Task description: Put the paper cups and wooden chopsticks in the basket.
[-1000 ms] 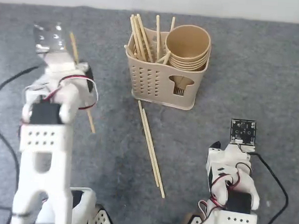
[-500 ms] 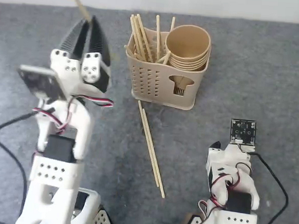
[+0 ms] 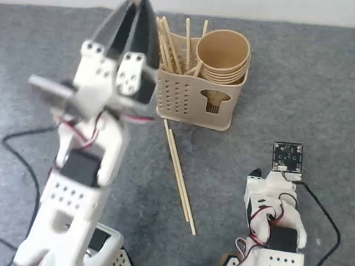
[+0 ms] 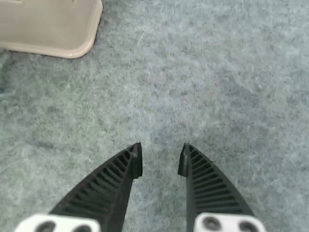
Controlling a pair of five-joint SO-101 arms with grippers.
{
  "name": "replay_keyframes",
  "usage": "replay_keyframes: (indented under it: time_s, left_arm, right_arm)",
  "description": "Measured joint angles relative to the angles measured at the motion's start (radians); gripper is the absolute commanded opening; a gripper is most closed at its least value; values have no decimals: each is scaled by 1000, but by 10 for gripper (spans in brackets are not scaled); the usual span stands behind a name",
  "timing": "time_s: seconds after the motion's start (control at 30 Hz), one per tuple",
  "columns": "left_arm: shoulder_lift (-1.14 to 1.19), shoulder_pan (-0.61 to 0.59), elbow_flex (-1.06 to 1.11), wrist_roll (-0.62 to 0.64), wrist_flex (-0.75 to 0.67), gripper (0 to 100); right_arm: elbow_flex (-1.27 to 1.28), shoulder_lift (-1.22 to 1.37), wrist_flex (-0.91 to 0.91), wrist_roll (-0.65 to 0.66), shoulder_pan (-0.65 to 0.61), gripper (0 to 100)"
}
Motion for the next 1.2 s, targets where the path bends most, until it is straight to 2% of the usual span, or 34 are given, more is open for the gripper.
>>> replay_keyframes:
  time_s: [0.33,0.5,0.67,0.73,0.87,0.97,1.2]
  left_arm:
    - [379,0,-144,-3,2,12]
    - [417,0,-152,-2,155,13]
    - [427,-6,-195,-3,173,24]
    - [427,-20,-201,0,173,84]
    - [427,-55,-201,-3,181,280]
    - [427,-81,-209,-3,264,370]
    - [327,-86,-292,-3,647,371]
  right_arm:
    - [0,0,0,0,0,136]
    - [0,0,0,38,0,136]
    - [0,0,0,49,0,136]
    - [0,0,0,49,0,136]
    - [0,0,0,49,0,136]
    - [0,0,0,49,0,136]
    - [0,0,0,49,0,136]
